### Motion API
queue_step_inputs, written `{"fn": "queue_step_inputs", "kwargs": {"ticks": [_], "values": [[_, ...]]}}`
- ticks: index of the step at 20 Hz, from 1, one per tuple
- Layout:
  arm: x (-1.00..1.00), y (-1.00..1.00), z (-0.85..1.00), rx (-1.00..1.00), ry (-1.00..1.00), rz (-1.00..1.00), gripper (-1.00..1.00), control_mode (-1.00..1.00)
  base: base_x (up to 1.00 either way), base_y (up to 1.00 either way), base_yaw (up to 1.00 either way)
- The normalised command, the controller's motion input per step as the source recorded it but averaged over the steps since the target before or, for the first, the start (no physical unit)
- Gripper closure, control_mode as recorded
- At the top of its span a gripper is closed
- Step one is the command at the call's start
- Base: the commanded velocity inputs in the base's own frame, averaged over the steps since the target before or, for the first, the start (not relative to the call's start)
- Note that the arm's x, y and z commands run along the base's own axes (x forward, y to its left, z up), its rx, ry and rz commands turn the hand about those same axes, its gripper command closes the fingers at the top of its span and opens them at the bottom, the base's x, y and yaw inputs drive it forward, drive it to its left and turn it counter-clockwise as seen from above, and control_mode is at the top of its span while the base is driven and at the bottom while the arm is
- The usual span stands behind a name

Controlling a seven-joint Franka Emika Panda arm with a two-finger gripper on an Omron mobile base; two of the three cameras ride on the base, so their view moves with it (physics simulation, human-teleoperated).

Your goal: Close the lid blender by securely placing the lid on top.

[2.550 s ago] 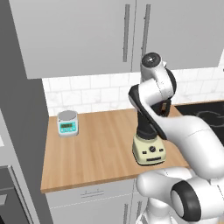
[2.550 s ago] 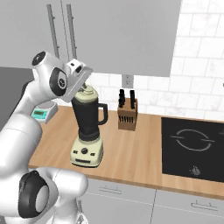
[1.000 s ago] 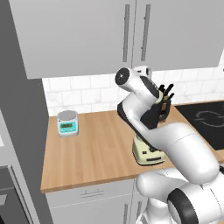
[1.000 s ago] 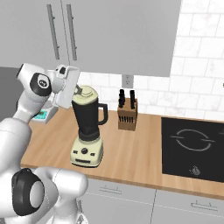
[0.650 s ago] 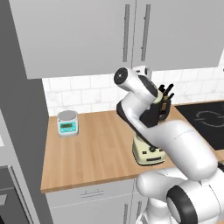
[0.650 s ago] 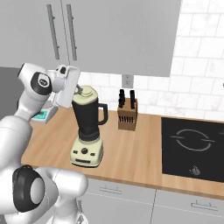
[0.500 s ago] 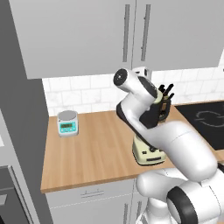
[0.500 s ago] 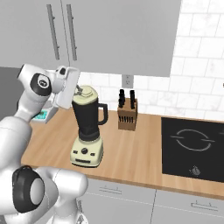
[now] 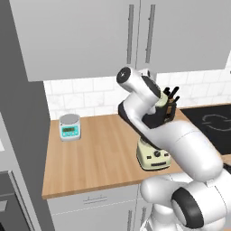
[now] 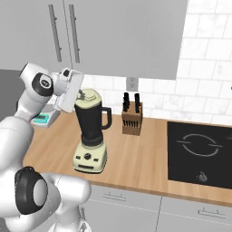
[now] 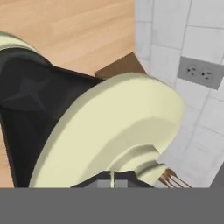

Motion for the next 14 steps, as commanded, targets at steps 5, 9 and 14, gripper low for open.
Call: {"fn": "queue_step_inputs", "kwargs": {"ticks": [5,9,14], "values": [[0.36,0.07,-0.03,-0.07,0.37,0.00,1.00,-1.00,0.00,0.00,0.00],[0.02,0.00,-0.57,-0.07,0.09,0.00,1.00,-1.00,0.00,0.00,0.00],[-0.01,-0.11,-0.63,0.00,0.02,0.00,1.00,-1.00,0.00,0.00,0.00]]}}
